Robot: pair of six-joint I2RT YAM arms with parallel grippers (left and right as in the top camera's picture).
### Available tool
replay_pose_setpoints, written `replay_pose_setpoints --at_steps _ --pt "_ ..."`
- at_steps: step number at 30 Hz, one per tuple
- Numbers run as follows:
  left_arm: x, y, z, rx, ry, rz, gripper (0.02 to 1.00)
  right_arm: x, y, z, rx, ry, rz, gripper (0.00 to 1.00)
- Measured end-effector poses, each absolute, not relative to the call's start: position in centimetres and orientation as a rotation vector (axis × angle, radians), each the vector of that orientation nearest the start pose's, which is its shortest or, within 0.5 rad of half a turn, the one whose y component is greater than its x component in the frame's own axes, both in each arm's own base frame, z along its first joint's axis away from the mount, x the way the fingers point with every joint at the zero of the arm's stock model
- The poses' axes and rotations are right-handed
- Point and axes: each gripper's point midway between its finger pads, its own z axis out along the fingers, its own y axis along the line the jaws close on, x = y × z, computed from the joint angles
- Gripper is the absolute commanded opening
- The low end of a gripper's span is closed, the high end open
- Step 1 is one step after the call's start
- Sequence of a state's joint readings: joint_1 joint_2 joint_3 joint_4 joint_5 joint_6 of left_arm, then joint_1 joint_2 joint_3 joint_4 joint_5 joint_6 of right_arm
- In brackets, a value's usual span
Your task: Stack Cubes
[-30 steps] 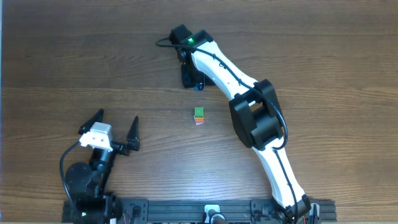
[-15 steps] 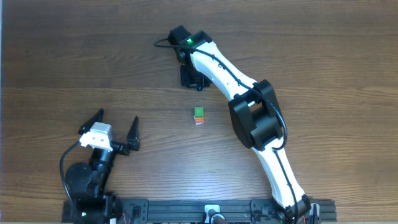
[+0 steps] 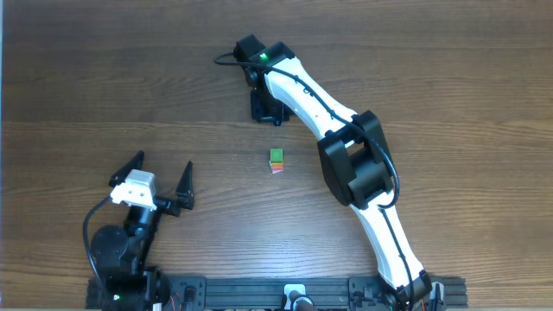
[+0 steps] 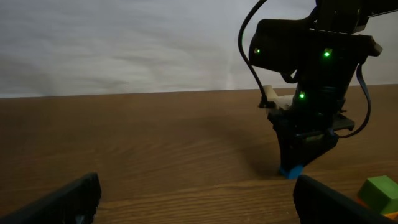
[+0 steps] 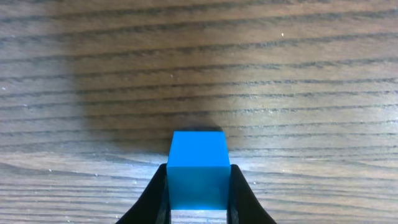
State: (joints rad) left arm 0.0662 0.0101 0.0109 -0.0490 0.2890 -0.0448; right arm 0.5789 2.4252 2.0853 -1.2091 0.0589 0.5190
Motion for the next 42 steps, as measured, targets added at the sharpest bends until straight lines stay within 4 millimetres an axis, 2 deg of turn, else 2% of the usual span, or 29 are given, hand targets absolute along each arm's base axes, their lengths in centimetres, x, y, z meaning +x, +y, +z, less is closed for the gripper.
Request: replay_pose_setpoints --at_steps 5,8,10,12,17,19,22,25,29,34,39,42 --pt "24.2 -3.3 16.5 0.133 1.616 -0.217 0.998 40.0 24.9 1.9 -0.092 3.100 -0.070 0.009" --pt "24.2 -3.3 16.5 0.134 1.616 -0.217 1.000 40.0 24.9 3.3 -0.091 3.086 -0.056 0.009" --pt "24.2 -3.3 16.5 0.133 1.616 -0.217 1.000 39.9 25.0 5.4 -0.093 3.057 -0.028 0.012" --pt "24.2 -3.3 16.5 0.133 1.616 -0.217 0.998 39.7 25.1 8.4 -0.095 3.016 0.008 0.012" --pt "24.2 -3.3 16.5 0.133 1.616 -0.217 1.000 38.1 24.5 15.1 -0.103 2.942 0.071 0.009" --pt "24.2 -3.3 16.5 0.133 1.616 -0.217 0.996 37.2 24.1 16.8 -0.107 2.931 0.082 0.012" --pt "24.2 -3.3 16.5 0.133 1.616 -0.217 1.000 35.7 23.7 18.3 -0.128 2.938 0.075 0.012" --pt "24.2 -3.3 16.5 0.133 1.616 -0.217 1.000 34.3 24.3 18.7 -0.161 2.926 0.081 0.012" --pt "24.2 -3.3 16.5 0.133 1.616 -0.217 1.000 31.6 24.7 18.3 -0.199 2.917 0.096 0.009" --pt "24.2 -3.3 16.5 0.133 1.616 -0.217 1.000 28.5 23.0 16.9 -0.171 2.953 0.077 0.012" --pt "24.2 -3.3 16.5 0.133 1.616 -0.217 0.998 27.7 23.0 15.4 -0.161 2.976 0.065 0.009" --pt "24.2 -3.3 16.5 0.133 1.616 -0.217 1.000 27.4 23.5 15.3 -0.164 2.974 0.076 0.009"
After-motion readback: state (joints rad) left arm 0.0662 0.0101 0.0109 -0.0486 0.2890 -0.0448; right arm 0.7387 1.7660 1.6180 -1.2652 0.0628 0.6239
